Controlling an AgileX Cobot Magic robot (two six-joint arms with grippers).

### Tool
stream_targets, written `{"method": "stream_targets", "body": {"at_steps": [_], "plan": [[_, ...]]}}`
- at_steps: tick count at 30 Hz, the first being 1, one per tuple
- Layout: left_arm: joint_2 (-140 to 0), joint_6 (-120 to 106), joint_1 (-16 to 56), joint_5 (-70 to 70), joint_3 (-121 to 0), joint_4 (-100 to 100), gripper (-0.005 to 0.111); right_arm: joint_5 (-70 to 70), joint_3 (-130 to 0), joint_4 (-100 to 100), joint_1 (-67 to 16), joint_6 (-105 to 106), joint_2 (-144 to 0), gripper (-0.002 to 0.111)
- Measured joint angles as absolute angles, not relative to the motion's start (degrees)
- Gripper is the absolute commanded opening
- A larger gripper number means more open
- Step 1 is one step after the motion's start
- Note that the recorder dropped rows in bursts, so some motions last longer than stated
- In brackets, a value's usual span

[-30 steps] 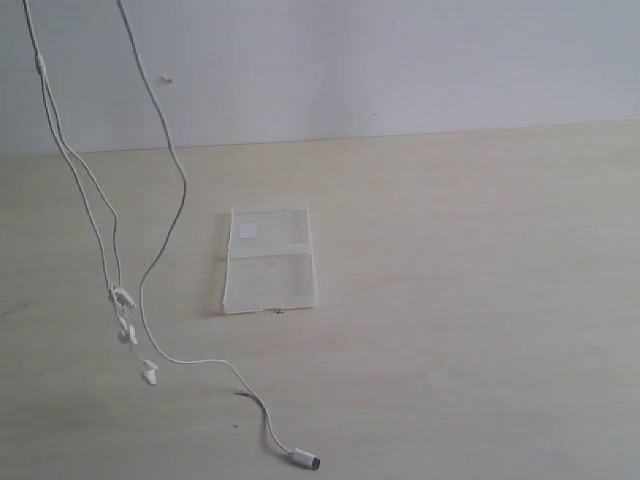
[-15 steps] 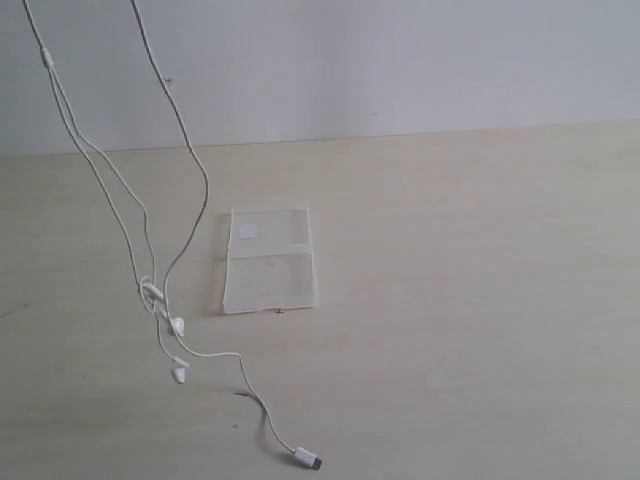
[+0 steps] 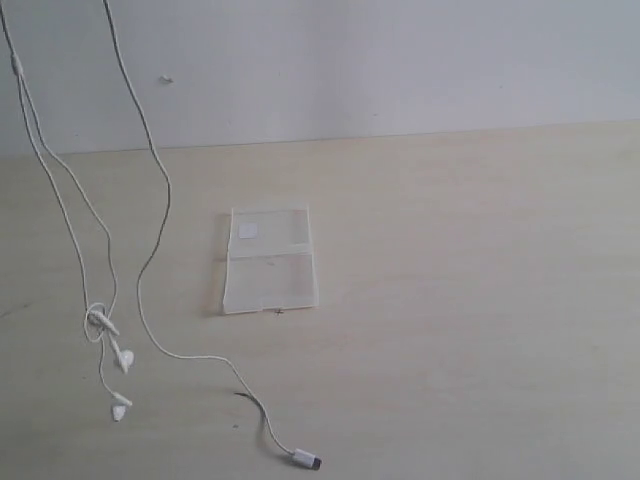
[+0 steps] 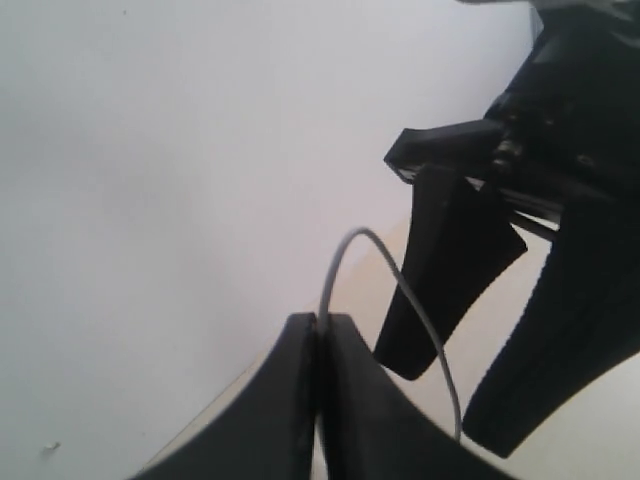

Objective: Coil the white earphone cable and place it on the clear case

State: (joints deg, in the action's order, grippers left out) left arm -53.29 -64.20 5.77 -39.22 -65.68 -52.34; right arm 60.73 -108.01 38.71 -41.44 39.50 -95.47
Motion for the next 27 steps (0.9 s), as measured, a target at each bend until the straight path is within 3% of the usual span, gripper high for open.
{"method": "stream_targets", "body": {"at_steps": [18,21,25,27], "plan": [[-52.67,-63.34,5.77,-38.86,-65.68,-51.29,0.0,62.78,-108.01,38.82,-41.44,35.93,-100.79,0.042],[-52.67,-63.34,5.77,-38.86,-65.68,-51.29,0.0,62.57,-108.01,38.7,-41.44,34.91,-101.73,0.03],[-52.67,-63.34,5.77,-38.86,-65.68,-51.29,0.0,62.68,-108.01,38.47,-41.44,34.68,-102.11,0.001],[-52.67,-63.34,5.77,-38.86,-65.68,-51.29,0.0,63.3,-108.01,37.54,-41.44,34.03,-102.11,0.0]]}}
